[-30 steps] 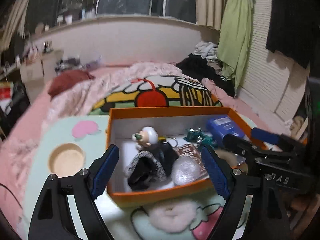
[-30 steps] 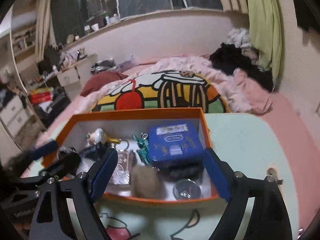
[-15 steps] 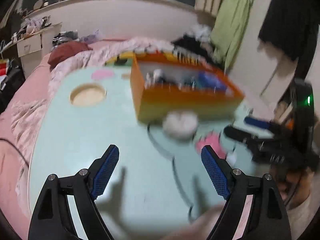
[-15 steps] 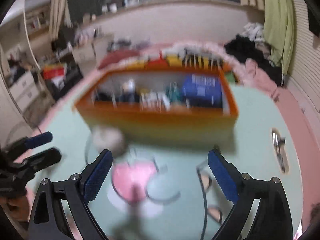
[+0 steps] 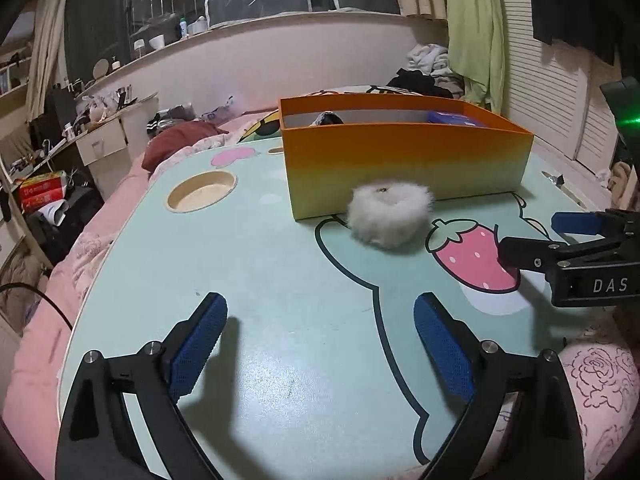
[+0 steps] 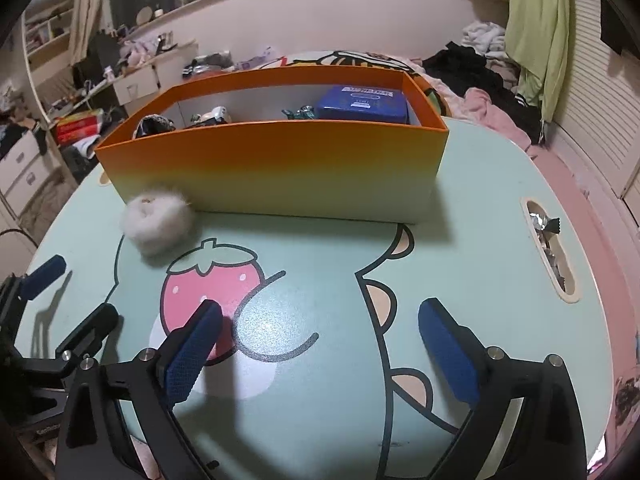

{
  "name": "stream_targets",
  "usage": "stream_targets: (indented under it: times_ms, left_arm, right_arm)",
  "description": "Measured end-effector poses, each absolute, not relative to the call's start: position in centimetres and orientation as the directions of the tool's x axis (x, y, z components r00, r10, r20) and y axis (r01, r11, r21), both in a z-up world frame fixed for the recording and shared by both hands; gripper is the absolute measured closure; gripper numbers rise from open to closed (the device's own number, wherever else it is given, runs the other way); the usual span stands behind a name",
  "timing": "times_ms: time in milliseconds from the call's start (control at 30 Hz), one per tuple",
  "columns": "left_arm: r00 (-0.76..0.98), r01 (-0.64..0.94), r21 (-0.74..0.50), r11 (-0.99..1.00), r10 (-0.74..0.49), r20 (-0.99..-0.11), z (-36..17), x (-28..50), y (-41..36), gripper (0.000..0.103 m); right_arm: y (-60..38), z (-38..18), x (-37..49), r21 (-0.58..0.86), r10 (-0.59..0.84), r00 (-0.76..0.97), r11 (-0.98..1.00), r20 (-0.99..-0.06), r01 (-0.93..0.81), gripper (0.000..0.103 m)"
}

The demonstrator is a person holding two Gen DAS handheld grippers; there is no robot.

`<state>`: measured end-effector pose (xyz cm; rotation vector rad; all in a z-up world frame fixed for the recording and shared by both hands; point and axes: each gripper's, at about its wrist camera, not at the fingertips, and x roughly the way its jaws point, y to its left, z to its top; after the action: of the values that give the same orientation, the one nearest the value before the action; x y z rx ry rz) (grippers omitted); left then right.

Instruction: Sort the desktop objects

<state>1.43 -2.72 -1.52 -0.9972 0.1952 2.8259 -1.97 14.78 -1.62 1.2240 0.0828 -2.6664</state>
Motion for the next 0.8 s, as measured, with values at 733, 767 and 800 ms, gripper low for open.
stream_targets:
  times_ms: [733, 767, 800]
  left_arm:
    - [-0.774, -0.16, 0.063, -0.985, 0.086, -0.627, -0.6, 2.4, -2.4, 0.008]
    - [-0.775, -0.16, 0.064, -0.985, 0.085, -0.626, -0.7, 2.4, -2.3, 0.008]
    - [-0.776, -0.16, 0.067, -0.985, 0.083, -0.625, -0.7, 2.4, -2.3, 0.008]
  right_arm:
    - [6.1, -0.3, -6.7, 0.107, -0.332, -0.495, -0.897, -0.803, 0.429, 0.065]
    - [7.1, -0.2, -6.6, 0.149, -0.362, -0.491, -0.895, -0.793, 0.42, 0.065]
    - [7.6, -0.2, -6.4, 0.17, -0.377, -0.491, -0.894, -0.785, 0.415, 0.065]
